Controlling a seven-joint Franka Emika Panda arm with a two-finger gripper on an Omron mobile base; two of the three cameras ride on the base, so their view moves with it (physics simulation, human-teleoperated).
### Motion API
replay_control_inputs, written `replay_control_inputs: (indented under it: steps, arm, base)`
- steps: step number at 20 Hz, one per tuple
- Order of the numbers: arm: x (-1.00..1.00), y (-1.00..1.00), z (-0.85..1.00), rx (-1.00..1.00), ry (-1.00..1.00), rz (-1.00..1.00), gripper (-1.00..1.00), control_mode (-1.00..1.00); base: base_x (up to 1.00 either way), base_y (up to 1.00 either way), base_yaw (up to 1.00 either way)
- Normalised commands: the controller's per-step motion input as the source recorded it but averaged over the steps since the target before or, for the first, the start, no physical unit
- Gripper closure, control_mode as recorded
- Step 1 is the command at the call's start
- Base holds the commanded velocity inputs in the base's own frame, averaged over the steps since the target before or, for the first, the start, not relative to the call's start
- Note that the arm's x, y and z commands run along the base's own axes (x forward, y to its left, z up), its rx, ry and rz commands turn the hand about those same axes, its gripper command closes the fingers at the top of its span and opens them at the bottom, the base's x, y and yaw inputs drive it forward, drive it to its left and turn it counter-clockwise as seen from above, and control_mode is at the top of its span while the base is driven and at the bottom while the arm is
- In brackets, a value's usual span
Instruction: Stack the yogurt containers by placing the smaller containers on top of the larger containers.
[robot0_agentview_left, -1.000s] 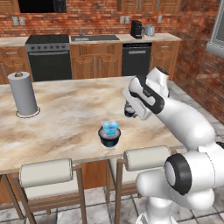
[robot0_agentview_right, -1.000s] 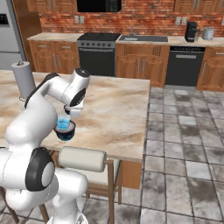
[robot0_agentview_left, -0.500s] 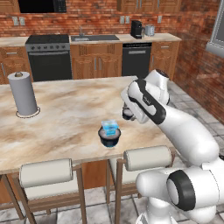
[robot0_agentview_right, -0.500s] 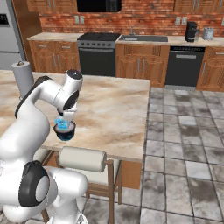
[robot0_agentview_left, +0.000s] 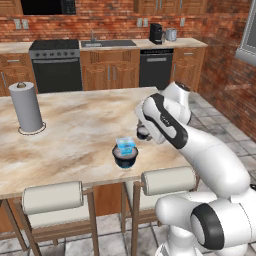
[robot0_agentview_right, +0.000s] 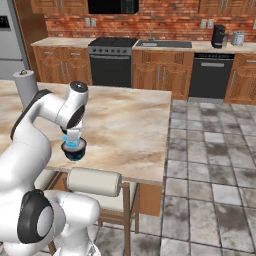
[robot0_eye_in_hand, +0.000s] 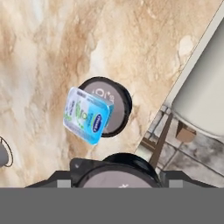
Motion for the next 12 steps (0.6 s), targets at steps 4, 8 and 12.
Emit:
replay_control_inputs:
  steps: [4,8,12]
  arm:
    - [0.09,0.04,0.00,0.00,0.00,0.00,1.00,-1.00]
    - [0.20,0.00,-0.04,0.00,0.00,0.00,1.00,-1.00]
    - [0.24,0.00,-0.04,0.00,0.00,0.00,1.00,-1.00]
  base:
    - [0.00,0.00,0.00]
    - [0.00,0.00,0.00]
    - [0.00,0.00,0.00]
